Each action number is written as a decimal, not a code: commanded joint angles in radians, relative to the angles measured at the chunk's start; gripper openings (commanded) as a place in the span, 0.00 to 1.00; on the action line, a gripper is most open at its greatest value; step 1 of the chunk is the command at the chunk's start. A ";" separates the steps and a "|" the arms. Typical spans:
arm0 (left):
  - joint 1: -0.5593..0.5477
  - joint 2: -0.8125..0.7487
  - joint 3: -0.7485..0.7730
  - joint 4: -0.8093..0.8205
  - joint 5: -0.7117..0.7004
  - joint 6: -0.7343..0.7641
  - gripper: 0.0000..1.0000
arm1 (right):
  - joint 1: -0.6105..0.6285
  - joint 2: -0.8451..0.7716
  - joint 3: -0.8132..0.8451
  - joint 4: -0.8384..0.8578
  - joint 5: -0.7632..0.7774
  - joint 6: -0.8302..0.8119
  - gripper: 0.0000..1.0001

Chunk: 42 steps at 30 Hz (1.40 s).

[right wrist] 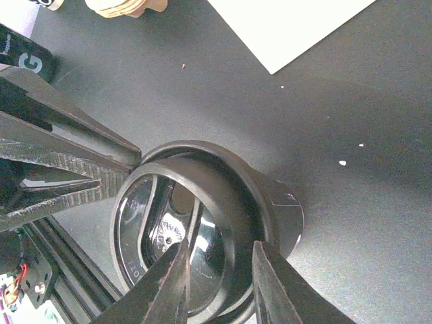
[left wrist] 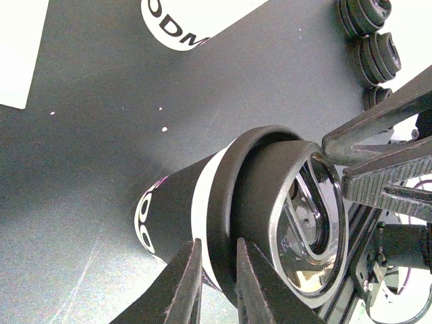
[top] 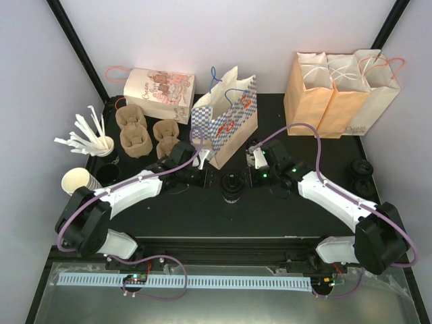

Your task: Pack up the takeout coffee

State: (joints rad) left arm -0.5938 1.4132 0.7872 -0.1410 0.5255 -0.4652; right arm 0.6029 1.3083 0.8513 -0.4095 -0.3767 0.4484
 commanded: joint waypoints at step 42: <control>-0.043 0.142 0.072 -0.064 -0.023 -0.012 0.17 | 0.008 0.008 -0.064 -0.043 -0.057 -0.022 0.30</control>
State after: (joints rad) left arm -0.6010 1.4883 0.8387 -0.1486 0.5362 -0.4793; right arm 0.5938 1.3167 0.8150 -0.3523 -0.4046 0.4107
